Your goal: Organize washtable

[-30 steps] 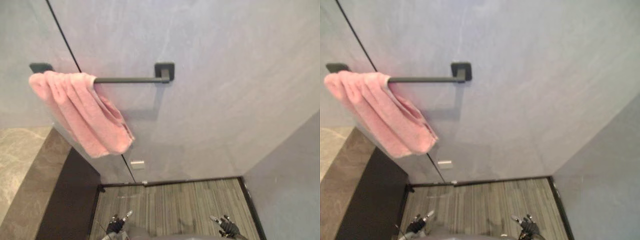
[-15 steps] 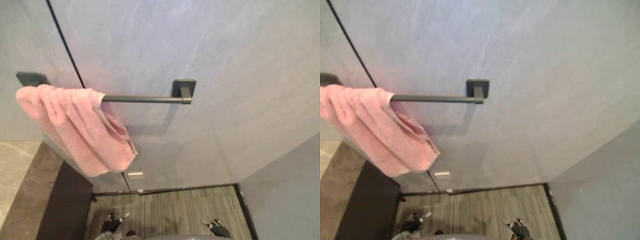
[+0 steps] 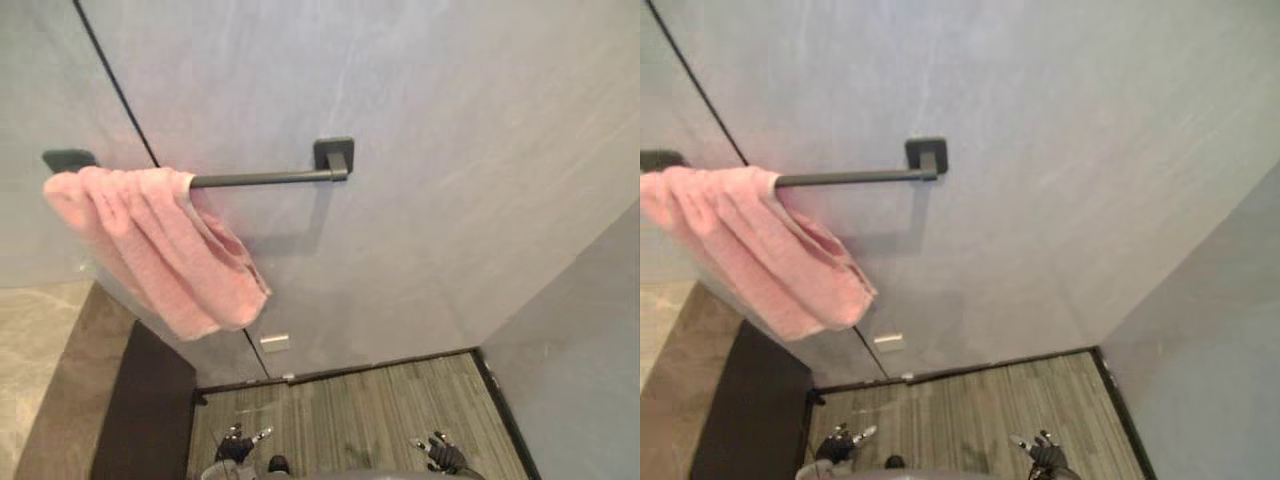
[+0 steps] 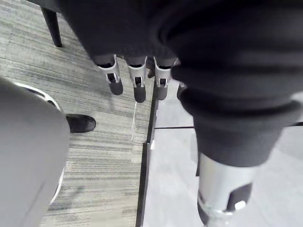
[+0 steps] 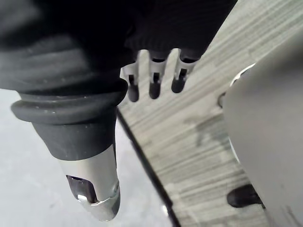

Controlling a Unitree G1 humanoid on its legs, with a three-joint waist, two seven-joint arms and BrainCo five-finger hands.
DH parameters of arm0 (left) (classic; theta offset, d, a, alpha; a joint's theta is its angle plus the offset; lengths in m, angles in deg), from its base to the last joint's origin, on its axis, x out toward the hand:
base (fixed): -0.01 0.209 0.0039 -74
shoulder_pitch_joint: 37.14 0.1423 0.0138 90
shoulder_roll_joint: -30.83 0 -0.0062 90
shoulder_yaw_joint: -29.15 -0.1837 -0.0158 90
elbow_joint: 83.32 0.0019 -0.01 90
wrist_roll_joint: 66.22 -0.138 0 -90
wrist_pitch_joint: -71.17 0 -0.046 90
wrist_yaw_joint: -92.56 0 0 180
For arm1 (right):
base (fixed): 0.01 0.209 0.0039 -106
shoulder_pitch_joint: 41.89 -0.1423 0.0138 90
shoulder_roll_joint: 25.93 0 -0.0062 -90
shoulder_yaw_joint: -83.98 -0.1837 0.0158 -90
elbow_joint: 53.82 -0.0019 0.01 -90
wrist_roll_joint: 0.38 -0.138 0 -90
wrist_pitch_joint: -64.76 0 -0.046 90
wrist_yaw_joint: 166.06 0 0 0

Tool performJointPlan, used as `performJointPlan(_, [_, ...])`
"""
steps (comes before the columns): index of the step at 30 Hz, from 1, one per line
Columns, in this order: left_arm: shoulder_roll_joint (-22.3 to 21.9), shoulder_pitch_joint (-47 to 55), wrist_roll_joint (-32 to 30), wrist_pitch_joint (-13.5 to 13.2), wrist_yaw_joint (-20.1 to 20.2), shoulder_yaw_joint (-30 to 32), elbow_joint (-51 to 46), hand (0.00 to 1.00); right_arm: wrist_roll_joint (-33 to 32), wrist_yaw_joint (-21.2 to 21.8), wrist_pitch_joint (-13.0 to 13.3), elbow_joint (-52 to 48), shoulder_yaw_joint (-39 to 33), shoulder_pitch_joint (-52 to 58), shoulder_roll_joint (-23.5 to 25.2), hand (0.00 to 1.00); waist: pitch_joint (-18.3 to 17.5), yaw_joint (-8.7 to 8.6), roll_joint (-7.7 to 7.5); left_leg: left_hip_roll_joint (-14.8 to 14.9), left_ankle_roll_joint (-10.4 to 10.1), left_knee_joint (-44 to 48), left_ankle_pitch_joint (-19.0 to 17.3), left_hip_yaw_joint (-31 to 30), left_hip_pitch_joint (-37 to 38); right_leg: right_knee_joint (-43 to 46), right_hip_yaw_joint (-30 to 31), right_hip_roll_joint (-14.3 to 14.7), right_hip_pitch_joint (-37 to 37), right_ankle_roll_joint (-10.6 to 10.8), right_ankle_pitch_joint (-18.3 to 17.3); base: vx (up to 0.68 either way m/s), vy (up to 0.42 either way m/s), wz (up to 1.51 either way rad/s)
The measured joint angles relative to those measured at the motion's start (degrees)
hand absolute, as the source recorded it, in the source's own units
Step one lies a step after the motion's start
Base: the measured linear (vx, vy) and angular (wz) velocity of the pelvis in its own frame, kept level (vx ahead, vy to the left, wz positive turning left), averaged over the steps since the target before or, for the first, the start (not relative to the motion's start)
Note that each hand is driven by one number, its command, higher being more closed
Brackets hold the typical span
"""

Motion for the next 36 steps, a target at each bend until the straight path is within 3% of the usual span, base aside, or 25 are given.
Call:
performJointPlan(3, [-0.5,1.5,0.8,-0.6,-2.8,0.3,-3.4,0.0,-0.1,-0.5,0.8,-0.1,0.0,0.2,0.0,0.0,-0.1,-0.07,-0.2,-0.6,0.4,0.0,0.0,-1.5,-0.9,-0.1,-1.1,-0.2,-0.1,0.2,-0.1,-0.05,0.02,0.3])
performJointPlan(7, [-1.1,6.9,4.0,-2.3,-7.0,0.8,-22.7,0.0,0.0,-2.3,1.5,-0.5,0.2,0.6,0.9,0.0,0.0,0.48,-1.41,-2.0,0.7,0.0,0.3,-2.6,-1.7,-0.3,-1.9,-1.2,0.2,0.8,0.1,0.06,0.028,0.19])
performJointPlan(11, [-0.4,7.4,3.0,-5.2,-10.1,2.5,-38.4,0.0,0.6,-2.5,1.5,-1.6,2.3,0.8,1.5,0.0,-0.1,0.75,-2.63,-2.6,0.9,0.0,0.2,-2.2,-0.9,-0.3,-1.7,-1.8,1.6,1.2,0.8,0.12,0.013,0.06])
performJointPlan(23, [-0.4,6.3,-9.1,-7.3,-17.8,3.4,-76.5,0.0,2.3,-2.5,1.4,-3.2,2.9,1.8,-0.2,0.0,-0.3,1.73,0.09,1.6,0.2,0.0,-0.9,0.0,0.0,-0.3,1.4,1.1,0.7,-1.3,4.5,-0.03,-0.023,-0.13])
performJointPlan(28, [-1.0,5.6,-11.3,-9.2,-20.6,7.2,-83.6,0.0,2.3,-2.3,1.3,-4.6,2.8,3.4,-0.4,0.0,-2.3,1.75,0.93,1.7,0.2,0.0,-0.8,0.0,-1.4,-1.9,2.4,1.6,-0.2,-1.3,4.5,-0.09,-0.031,-0.12])
performJointPlan(36, [-2.0,5.5,-10.9,-10.4,-23.1,12.5,-88.5,0.0,2.3,-2.1,1.1,-4.7,2.3,3.6,-0.4,0.0,-3.0,1.88,0.54,2.2,-0.5,0.0,-0.1,0.4,-1.7,-3.4,1.9,2.5,-0.4,-1.4,3.7,-0.05,-0.023,0.02])
